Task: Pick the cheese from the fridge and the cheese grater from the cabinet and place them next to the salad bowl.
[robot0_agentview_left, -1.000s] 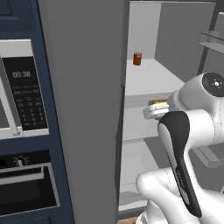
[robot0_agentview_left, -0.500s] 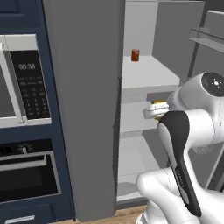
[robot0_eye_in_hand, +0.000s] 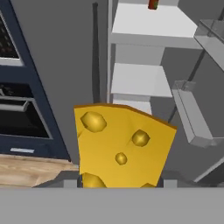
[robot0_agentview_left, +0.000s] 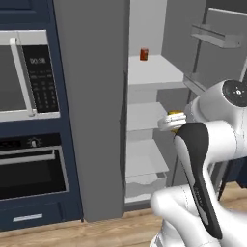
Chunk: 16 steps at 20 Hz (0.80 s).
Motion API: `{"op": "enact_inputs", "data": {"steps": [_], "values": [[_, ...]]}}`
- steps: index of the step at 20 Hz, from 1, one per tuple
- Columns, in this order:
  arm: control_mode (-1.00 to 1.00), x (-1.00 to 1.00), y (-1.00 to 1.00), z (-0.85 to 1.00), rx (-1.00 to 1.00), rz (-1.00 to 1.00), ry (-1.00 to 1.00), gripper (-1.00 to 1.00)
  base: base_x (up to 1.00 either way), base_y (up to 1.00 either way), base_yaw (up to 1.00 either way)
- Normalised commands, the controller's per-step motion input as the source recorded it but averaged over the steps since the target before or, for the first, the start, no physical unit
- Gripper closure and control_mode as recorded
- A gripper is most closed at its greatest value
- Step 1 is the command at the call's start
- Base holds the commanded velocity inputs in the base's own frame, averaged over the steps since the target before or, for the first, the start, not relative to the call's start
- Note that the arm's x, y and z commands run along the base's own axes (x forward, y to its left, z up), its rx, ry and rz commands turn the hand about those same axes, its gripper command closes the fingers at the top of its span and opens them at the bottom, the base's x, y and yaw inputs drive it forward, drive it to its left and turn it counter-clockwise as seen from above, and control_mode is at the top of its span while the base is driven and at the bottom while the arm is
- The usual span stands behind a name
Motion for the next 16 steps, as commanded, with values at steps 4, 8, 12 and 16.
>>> {"op": "enact_inputs", "data": {"steps": [4,8,12,16], "values": [[1.0,0.0,0.0,0.0,0.0,0.0,0.0,1.0,-0.68,0.13,0.0],[1.0,0.0,0.0,0.0,0.0,0.0,0.0,1.0,-0.48,0.19,0.0],[1.0,0.0,0.0,0.0,0.0,0.0,0.0,1.0,-0.41,0.29,-0.04],[1.0,0.0,0.0,0.0,0.0,0.0,0.0,1.0,-0.31,0.41,-0.38]]}}
